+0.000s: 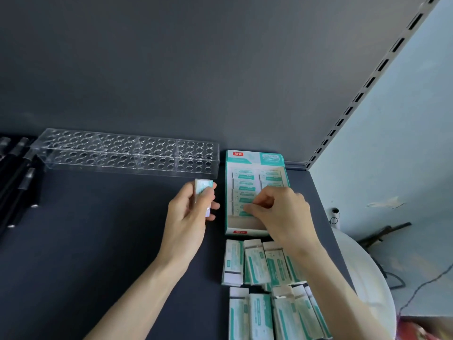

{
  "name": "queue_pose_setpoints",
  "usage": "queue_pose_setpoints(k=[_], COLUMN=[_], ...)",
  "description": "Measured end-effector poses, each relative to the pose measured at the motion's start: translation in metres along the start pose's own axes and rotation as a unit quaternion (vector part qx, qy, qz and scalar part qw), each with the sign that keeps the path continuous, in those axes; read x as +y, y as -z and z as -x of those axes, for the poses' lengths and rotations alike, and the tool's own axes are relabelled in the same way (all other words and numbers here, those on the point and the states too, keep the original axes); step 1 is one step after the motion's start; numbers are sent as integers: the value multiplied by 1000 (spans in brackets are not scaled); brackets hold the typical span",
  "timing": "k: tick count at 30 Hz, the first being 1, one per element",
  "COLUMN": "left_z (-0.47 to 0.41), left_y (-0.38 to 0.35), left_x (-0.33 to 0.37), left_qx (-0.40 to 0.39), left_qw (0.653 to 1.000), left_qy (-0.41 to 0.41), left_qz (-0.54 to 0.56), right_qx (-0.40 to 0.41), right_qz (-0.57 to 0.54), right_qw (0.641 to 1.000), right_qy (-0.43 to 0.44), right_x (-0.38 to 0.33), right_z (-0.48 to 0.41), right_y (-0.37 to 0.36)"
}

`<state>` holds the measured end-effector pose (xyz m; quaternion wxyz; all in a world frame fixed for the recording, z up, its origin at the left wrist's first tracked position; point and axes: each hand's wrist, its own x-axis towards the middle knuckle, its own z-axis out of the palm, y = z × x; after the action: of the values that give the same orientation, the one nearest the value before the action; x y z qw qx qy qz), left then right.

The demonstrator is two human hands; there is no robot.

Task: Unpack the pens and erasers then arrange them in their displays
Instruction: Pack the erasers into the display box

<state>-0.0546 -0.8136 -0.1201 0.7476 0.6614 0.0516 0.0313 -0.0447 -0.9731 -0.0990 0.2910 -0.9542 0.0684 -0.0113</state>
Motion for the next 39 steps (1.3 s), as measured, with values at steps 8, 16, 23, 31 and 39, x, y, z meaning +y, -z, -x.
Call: queue_pose_setpoints(k=[8, 16, 23, 31, 39], left_z=[3, 6, 8, 12, 11], left_y=[3, -1, -3, -4, 4], left_x=[6, 3, 3, 5, -7], left_qx=[-41, -81, -123, -162, -91], left_qw=[997, 993, 990, 985, 969], left_qy=[-18, -18, -17, -52, -98], left_qz=[63, 87, 74, 24, -208], right_qx=[43, -140, -115, -88, 75], right_qz=[-67, -362, -437, -403, -289], right_qw=[997, 919, 892, 908, 954], right_qy=[6, 66, 25, 81, -15], right_x=[1, 1, 4, 0, 29], right_z=[2, 20, 27, 25, 17], right_y=[0, 23, 28, 30, 39])
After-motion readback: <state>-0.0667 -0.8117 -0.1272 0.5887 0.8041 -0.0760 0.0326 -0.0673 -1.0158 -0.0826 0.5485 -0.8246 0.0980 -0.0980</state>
